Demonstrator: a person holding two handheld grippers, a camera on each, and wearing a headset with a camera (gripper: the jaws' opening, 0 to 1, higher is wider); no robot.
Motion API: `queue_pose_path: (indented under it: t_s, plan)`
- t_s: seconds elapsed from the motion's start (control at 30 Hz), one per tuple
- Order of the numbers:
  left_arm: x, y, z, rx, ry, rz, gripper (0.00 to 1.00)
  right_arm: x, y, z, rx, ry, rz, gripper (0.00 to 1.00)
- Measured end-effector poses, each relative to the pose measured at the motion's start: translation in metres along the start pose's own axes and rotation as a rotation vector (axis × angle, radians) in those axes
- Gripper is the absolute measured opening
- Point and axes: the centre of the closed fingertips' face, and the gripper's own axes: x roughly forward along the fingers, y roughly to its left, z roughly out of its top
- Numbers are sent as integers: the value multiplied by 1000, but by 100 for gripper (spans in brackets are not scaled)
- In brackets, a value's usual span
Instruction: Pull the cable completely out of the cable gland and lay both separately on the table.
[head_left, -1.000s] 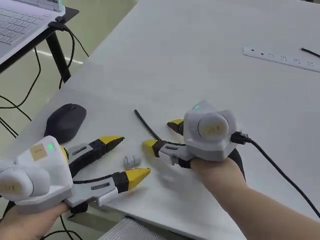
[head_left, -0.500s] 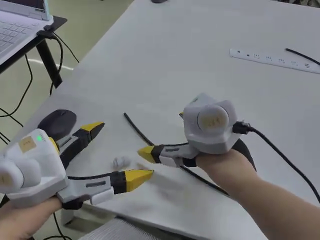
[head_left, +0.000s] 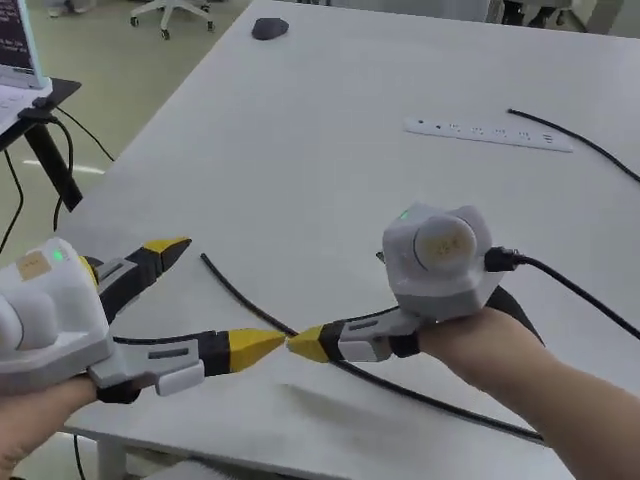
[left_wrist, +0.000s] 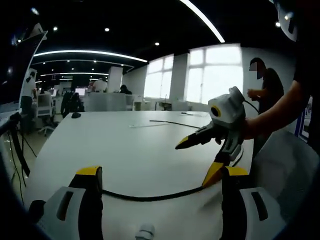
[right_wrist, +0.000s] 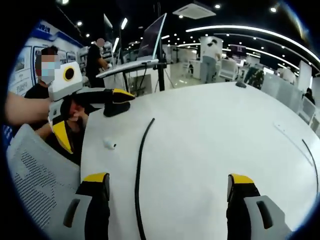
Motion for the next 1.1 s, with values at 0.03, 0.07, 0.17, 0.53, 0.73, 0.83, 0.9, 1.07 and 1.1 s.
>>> queue_pose_path:
  t_s: [0.03,0.07,0.17,0.53,0.73,0.83,0.9,1.07,1.1]
  plan:
    - [3,-3,-2,5,21,-10,99,-11,-7,-8,4,27,-2,99]
    - [8,-6,0,25,31,-16,99,-19,-11,-14,25,45,-5,99]
    - [16,-15,5,33,41,-42,99,-52,-33,-28,71,58,-29,99]
    - [57,-49,23,89,105,-80,99,-170,-92,-82,198,23,-191,99]
    - [73,-63,23,75,126,-82,99,-200,-95,-116,245,44,-220,99]
    - [77,-68,22,73,134,-79,99,-207,-95,-124,258,34,-220,99]
    - [79,-71,22,74,139,-79,99,-208,-96,-126,252,32,-217,99]
    - [82,-75,19,72,157,-75,99,-209,-93,-128,253,22,-203,99]
    - [83,-75,19,68,158,-74,99,-209,-92,-127,249,17,-199,99]
